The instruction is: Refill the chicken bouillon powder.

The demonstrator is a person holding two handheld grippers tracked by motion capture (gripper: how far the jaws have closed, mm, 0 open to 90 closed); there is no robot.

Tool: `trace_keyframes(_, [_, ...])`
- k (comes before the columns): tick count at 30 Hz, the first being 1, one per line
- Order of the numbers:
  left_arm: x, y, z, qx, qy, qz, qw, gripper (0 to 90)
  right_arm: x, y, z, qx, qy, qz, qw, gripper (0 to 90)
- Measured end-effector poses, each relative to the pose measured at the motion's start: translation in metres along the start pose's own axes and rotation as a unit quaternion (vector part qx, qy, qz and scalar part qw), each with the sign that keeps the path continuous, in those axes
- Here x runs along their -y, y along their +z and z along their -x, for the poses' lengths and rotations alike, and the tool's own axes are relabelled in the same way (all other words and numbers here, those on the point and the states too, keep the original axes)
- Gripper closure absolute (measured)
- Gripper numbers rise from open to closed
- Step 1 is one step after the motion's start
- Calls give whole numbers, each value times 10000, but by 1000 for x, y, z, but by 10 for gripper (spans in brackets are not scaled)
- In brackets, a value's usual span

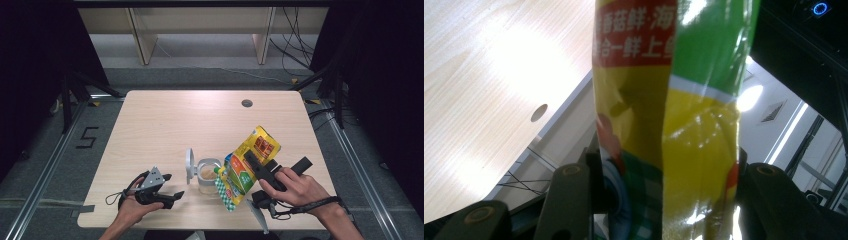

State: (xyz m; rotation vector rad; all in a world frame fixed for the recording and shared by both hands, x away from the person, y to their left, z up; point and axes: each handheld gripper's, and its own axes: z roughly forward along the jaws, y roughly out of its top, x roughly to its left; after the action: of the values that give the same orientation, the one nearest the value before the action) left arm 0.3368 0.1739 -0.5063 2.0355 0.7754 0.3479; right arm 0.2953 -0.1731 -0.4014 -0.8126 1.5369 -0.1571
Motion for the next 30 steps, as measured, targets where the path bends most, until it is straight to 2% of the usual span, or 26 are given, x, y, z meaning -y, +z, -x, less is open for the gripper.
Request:
trace_keyframes(2, [0, -2, -1, -31, 99, -74, 9999, 232, 1, 2, 0, 2, -14, 48, 10000, 574])
trace_keyframes(5, [0, -1, -1, -15, 33, -61, 10000, 231, 1, 1, 0, 16, -9, 37, 10000, 574])
trace_keyframes(6, [-1, -1, -1, -10, 104, -41, 9999, 231, 1, 1, 0, 16, 1, 41, 10000, 574])
trace_keyframes(9, [0, -1, -1, -20, 52, -75, 10000, 232, 0, 1, 0, 38, -53, 39, 10000, 574])
trace_keyframes(10, [-1, -1, -2, 25, 102, -65, 9999, 232, 0, 1, -1, 42, 10, 2, 10000, 575])
trace_keyframes(12, [-1, -1, -1, -14, 95, -39, 9999, 232, 0, 1, -1, -12, 5, 24, 10000, 575])
trace_keyframes(21, [-1, -2, -2, -25, 134, -62, 9999, 232, 0, 2, 0, 17, 33, 20, 10000, 575])
trace_keyframes(23, [-1, -3, -2, -32, 135, -93, 9999, 232, 0, 2, 0, -11, -20, 16, 10000, 575])
trace_keyframes(24, [0, -1, -1, 1, 77, -11, 10000, 232, 0, 2, 0, -10, -8, 15, 10000, 576])
trace_keyframes(26, [0, -1, 0, -8, 21, -37, 10000, 231, 0, 2, 0, -10, -12, 18, 10000, 576])
trace_keyframes(27, [-1, -2, -2, -32, 135, -65, 9999, 232, 0, 1, -1, 34, -5, -1, 10000, 576])
trace_keyframes(30, [-1, -2, -2, -21, 136, -65, 9999, 232, 1, 2, 0, -23, -5, 29, 10000, 576])
